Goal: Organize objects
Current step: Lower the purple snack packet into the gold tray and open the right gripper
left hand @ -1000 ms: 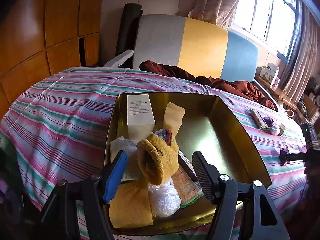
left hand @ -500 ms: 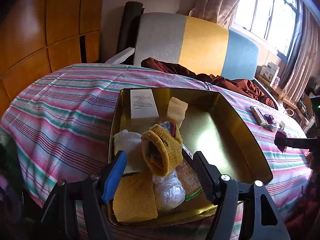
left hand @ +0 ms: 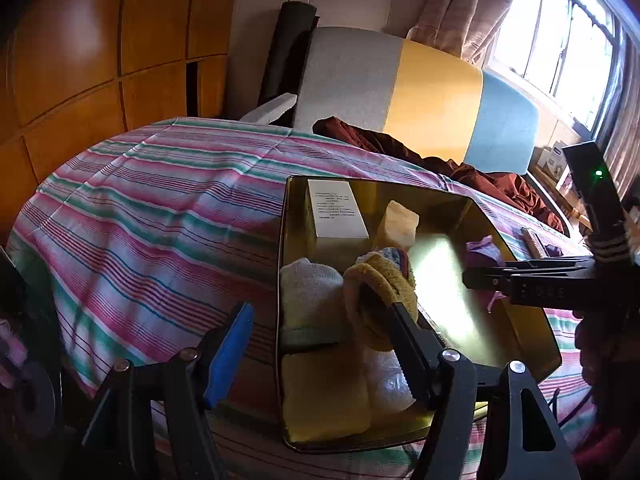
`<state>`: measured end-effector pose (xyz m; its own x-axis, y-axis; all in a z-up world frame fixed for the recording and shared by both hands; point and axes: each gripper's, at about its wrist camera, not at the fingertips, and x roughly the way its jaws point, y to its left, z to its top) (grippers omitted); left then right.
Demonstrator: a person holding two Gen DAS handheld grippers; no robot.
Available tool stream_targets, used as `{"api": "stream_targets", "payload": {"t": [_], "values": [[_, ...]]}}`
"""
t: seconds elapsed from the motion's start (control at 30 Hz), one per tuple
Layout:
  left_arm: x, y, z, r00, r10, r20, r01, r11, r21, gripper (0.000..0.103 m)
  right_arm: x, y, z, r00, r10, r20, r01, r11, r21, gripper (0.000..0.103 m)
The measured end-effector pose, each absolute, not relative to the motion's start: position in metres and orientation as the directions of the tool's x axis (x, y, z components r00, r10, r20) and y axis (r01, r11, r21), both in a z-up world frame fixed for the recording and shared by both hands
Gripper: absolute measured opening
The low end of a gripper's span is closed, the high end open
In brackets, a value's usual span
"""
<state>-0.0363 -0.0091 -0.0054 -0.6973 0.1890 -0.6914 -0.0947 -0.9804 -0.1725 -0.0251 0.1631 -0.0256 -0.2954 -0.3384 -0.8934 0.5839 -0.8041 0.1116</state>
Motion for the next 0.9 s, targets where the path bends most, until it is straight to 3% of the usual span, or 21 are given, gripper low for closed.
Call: {"api": "stream_targets", "payload": {"t": [0.13, 0.33, 0.47, 0.9], "values": [[-0.036, -0.014, -0.009, -0.693, 0.188, -0.696, -0.084, -0.980, -0.180, 0.070, -0.033, 0.149, -0.045, -0.266, -0.317, -0.910, 0.575, -0.810, 0.114, 0.038], [-0.036, -0.012, -0.012, -0.687, 0.189, -0.701, -0.084, -0.980, -0.182, 0.070, -0.027, 0.151, -0.052, -0.267, -0.330, -0.905, 0.573, -0.810, 0.126, 0.069], [-0.034, -0.008, -0.011, -0.689, 0.190, -0.699, -0.088, -0.980, -0.179, 0.070, -0.020, 0.157, -0.045, -0.293, -0.337, -0.895, 0.579, -0.807, 0.114, 0.080], [-0.025, 0.011, 0.002, -0.709, 0.184, -0.680, -0.134, -0.983, -0.126, 0.070, -0.001, 0.195, -0.001, -0.464, -0.328, -0.823, 0.554, -0.832, 0.019, 0.084]]}}
